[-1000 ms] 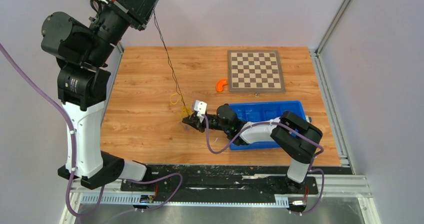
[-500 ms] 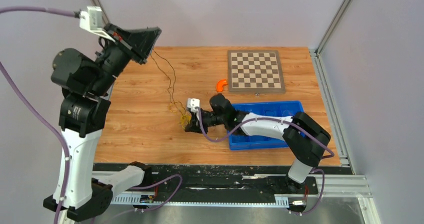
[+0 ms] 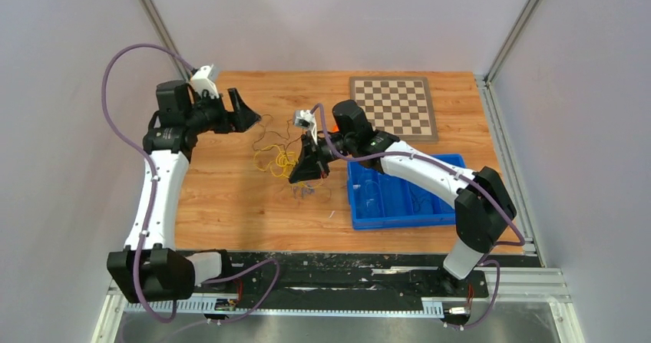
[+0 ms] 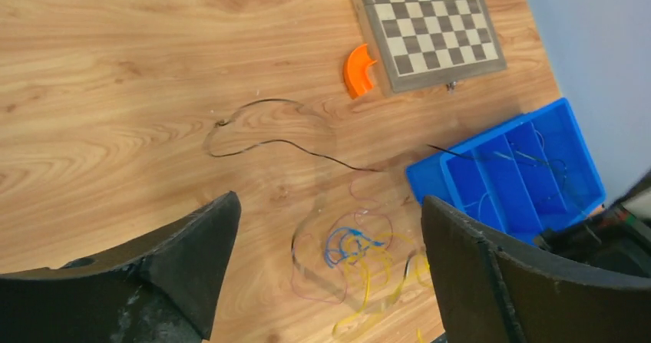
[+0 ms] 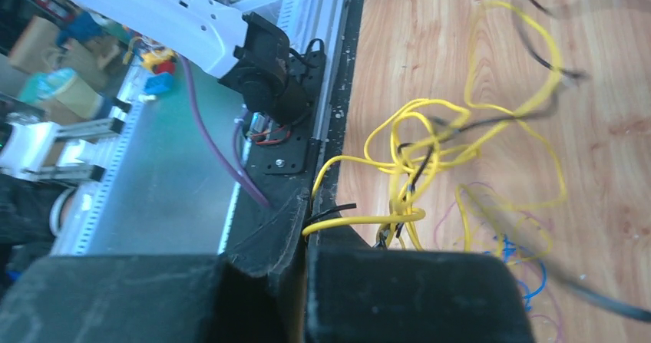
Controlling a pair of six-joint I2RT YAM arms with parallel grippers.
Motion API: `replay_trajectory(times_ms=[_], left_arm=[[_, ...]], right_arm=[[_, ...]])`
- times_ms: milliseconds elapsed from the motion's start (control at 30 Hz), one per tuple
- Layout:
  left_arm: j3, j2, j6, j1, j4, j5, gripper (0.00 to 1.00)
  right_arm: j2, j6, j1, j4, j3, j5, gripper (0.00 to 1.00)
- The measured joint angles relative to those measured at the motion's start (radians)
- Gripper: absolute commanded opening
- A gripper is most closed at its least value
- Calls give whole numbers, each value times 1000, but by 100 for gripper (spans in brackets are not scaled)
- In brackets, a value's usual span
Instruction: Untangle the cables
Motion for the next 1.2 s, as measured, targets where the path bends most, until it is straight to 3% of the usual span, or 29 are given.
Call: replay_trajectory(times_ms=[200, 233, 367, 467, 600, 733, 867, 1033, 1100, 1133, 1200], left_arm=[[-23, -134, 179, 120, -6, 268, 99], [-41, -184, 262, 127, -11, 339, 98], [-125, -358, 526, 112, -90, 565, 91], [-160, -407, 695, 75, -171, 644, 85], [-184, -371, 886, -53, -262, 632, 78], [-243, -341, 959, -187, -263, 558, 68], [-278, -340, 972, -255, -234, 504, 46], [-288, -346, 1000, -304, -201, 462, 32], [-298, -359, 1004, -310, -190, 454, 19], [-304, -369, 1004, -310, -184, 450, 8], [-311, -390, 1002, -310, -175, 448, 0]], right_arm=[[0, 141, -27, 23, 0, -91, 0], [0, 165, -25, 39, 0, -105, 0], [0, 238, -23, 96, 0, -147, 1], [-1, 281, -23, 137, -1, -166, 2], [-6, 334, -23, 190, -21, -185, 3], [-9, 365, -19, 217, -38, -188, 3], [-11, 397, -16, 243, -48, -188, 6], [-11, 427, -16, 273, -56, -187, 4], [-11, 438, -16, 277, -56, -185, 3], [-11, 444, -16, 280, -57, -183, 4], [-11, 460, -16, 294, -59, -180, 7]])
